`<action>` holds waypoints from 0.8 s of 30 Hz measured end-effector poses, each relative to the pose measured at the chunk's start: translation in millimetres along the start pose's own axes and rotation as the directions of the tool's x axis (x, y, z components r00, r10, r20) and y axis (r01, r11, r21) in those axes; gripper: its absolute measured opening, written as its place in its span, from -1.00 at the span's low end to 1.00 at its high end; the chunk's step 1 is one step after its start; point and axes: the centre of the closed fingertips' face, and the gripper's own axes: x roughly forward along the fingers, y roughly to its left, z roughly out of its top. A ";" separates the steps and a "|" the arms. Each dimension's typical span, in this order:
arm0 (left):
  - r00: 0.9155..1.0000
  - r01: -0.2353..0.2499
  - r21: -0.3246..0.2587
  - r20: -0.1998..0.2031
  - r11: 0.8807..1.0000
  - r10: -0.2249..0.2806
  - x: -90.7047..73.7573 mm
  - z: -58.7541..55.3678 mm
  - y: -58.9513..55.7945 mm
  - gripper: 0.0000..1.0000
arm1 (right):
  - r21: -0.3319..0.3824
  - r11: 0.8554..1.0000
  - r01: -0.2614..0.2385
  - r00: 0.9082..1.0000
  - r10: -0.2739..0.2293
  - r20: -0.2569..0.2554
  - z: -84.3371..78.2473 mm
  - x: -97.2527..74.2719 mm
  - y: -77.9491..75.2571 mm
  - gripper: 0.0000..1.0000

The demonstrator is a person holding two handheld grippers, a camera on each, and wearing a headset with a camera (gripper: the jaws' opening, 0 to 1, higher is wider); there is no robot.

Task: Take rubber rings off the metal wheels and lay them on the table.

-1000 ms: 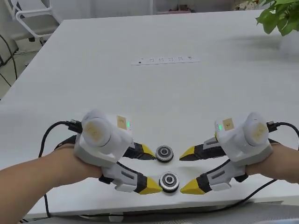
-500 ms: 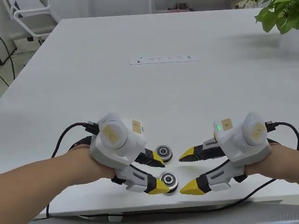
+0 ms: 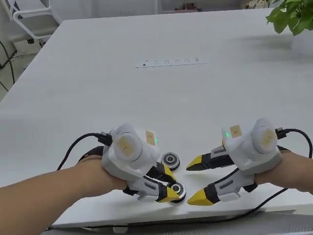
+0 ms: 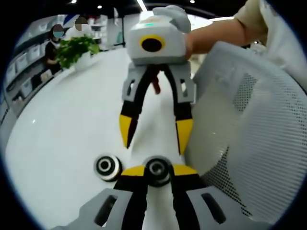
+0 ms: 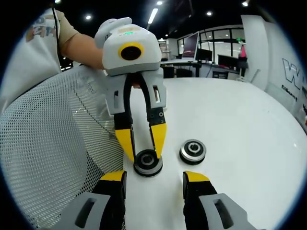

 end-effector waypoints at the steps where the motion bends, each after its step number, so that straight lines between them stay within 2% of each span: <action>1: 1.000 -0.003 0.001 0.002 1.000 0.003 0.1 0.3 0.4 -0.63 | 0.000 1.000 0.000 1.000 0.000 0.000 -0.1 0.2 0.0 -0.10; 11: 1.000 -0.025 0.052 -0.003 0.998 0.025 0.6 -0.6 1.0 -0.68 | 0.000 1.000 0.002 1.000 -0.002 0.002 0.5 0.6 -0.5 -0.10; 12: 1.000 -0.016 0.044 -0.017 0.999 0.017 0.0 -3.1 -0.7 -0.69 | 0.001 1.000 0.003 1.000 -0.003 0.002 0.5 0.5 -0.6 -0.10; 13: 1.000 -0.024 0.055 -0.002 0.998 0.024 -0.1 -0.3 0.6 -0.69 | 0.001 1.000 0.002 1.000 -0.002 0.002 0.5 0.5 -0.5 -0.10; 24: 0.999 -0.035 0.069 -0.001 0.997 0.035 -0.7 -0.7 0.3 -0.71 | -0.003 1.000 -0.010 1.000 0.010 -0.005 -0.2 1.8 1.8 -0.11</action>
